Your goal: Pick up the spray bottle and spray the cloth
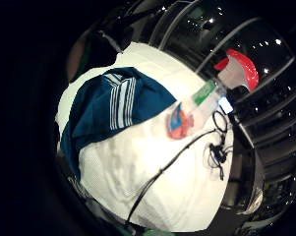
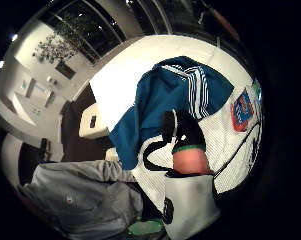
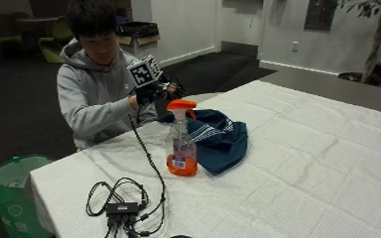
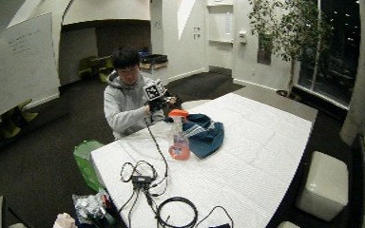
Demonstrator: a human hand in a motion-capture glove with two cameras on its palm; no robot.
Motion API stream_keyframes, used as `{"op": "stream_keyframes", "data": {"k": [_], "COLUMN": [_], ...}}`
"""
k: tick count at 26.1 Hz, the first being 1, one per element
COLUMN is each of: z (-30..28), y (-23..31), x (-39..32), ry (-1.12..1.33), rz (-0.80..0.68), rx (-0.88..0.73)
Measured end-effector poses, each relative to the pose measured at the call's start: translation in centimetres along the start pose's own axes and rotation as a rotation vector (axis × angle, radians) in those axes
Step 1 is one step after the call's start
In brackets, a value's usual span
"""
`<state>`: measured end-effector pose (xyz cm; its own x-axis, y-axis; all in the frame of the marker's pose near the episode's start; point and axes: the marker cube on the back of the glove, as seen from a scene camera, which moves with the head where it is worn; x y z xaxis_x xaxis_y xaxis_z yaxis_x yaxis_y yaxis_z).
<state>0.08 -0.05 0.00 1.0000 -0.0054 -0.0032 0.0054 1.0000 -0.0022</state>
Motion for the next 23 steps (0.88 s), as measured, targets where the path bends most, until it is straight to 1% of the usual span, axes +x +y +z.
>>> {"op": "stream_keyframes", "data": {"k": [13, 18, 23], "z": [-0.2, -0.9, -1.9], "y": [0.6, 1.5, 3.3], "x": [-0.4, 0.0, 1.2], "ry": [0.011, 0.017, 0.012], "rz": [-0.009, 0.005, 0.049], "rx": [0.013, 0.086, 0.213]}}
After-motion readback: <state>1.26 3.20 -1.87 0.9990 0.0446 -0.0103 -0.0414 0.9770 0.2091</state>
